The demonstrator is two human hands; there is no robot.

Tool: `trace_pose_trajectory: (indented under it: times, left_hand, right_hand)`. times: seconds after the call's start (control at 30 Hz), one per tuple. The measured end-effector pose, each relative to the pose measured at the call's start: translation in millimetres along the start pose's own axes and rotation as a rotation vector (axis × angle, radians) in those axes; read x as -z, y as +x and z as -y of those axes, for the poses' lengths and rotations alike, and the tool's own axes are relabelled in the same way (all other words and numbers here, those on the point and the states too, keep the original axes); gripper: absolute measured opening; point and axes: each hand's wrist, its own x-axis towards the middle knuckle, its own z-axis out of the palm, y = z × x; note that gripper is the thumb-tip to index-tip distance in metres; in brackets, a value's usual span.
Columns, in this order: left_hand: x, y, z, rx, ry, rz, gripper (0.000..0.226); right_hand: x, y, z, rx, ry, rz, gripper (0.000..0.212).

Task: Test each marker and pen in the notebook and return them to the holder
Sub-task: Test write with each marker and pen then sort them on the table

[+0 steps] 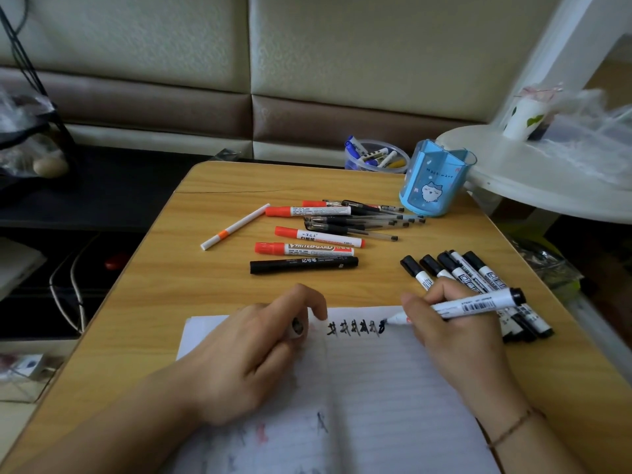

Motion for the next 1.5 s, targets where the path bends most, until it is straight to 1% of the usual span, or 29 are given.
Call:
trace_pose_trajectory:
  times: [0.07, 0.13, 0.2, 0.27, 0.4, 0.5, 0.57, 0.63, 0.7, 0.73, 0.77, 0.8, 0.87, 0.93, 1.0, 1.07, 1.17, 1.27, 1.37, 1.5]
  left_hand:
    - [-1.7, 0.1, 1.7, 0.009, -0.007, -0.041, 0.034]
    - [-3.2, 0.3, 1.2, 0.008, 0.014, -0.067, 0.031]
    - [-4.3, 1.0, 1.4, 0.015, 0.04, -0.095, 0.029]
    - [-5.2, 1.5, 1.3, 0.054, 0.03, -0.137, 0.032]
    - [-4.2, 3.0, -3.3, 0.112, 0.028, -0.179, 0.046]
    - [-4.8, 3.6, -5.3, 0.182, 0.072, -0.207, 0.045]
    - [-5.5, 3.6, -4.4, 0.183, 0.052, -0.219, 0.045]
    - [-5.5, 3.9, -1.3, 0.155, 0.027, -0.229, 0.039]
    - [-4.6, 2.8, 0.8, 0.157, 0.014, -0.241, 0.03]
    - [-4.5, 2.4, 1.0, 0.155, 0.021, -0.248, 0.027]
    - [-4.5, 2.4, 0.3, 0.147, 0.034, -0.255, 0.027]
    - [-4.7, 2.0, -0.8, 0.138, 0.057, -0.265, 0.027]
    - [-5.2, 1.2, -4.6, 0.124, 0.108, -0.281, 0.026]
    - [-4.7, 1.7, -7.1, 0.117, 0.115, -0.279, 0.025]
    - [-3.9, 1.9, -6.5, 0.111, 0.113, -0.273, 0.027]
    - [-3.2, 2.2, -4.2, 0.094, 0.097, -0.246, 0.026]
    - [-3.5, 2.4, -1.9, 0.074, 0.122, -0.238, 0.024]
    - [-3.9, 2.8, -2.0, 0.056, 0.147, -0.236, 0.022]
    - [-4.1, 2.0, -1.0, -0.002, 0.124, -0.217, 0.017]
    - [-3.1, 1.0, 0.8, -0.056, 0.057, -0.208, 0.02]
  right_hand:
    - [0.2, 0.6, 0.6, -0.019, 0.024, 0.005, 0.036]
    - [0.4, 1.7, 1.0, -0.057, 0.076, -0.002, 0.034]
    - [0.2, 1.7, 1.2, -0.076, 0.121, -0.005, 0.035]
    - [0.4, 1.1, 0.7, -0.072, 0.139, 0.002, 0.037]
    - [1.0, 0.6, 0.4, -0.061, 0.125, 0.006, 0.036]
    - [1.1, 0.2, 2.3, -0.056, 0.074, 0.015, 0.033]
    - [2.4, 0.2, 4.6, -0.088, 0.064, 0.02, 0.035]
    - [3.7, 0.0, 8.4, -0.157, 0.161, 0.005, 0.042]
    - [5.1, -1.1, 13.6, -0.199, 0.343, -0.029, 0.044]
    - [5.7, -2.3, 17.1, -0.193, 0.426, -0.042, 0.041]
    - [7.2, -3.4, 18.7, -0.16, 0.455, -0.041, 0.034]
    - [8.7, -4.3, 20.7, -0.109, 0.433, -0.022, 0.026]
    - [10.2, -5.4, 24.0, 0.0, 0.396, 0.05, 0.021]
    - [9.4, -7.3, 26.2, 0.082, 0.473, 0.184, 0.016]
    - [8.2, -10.5, 25.9, 0.134, 0.58, 0.311, 0.022]
    - [6.3, -13.3, 25.4, 0.108, 0.647, 0.356, 0.029]
    - [6.0, -15.1, 26.1, 0.056, 0.686, 0.378, 0.022]
    - [6.2, -15.0, 27.5, 0.046, 0.672, 0.402, 0.014]
    - [4.7, -16.4, 31.7, 0.04, 0.631, 0.427, 0.013]
    - [2.8, -18.8, 39.4, 0.04, 0.625, 0.462, 0.015]
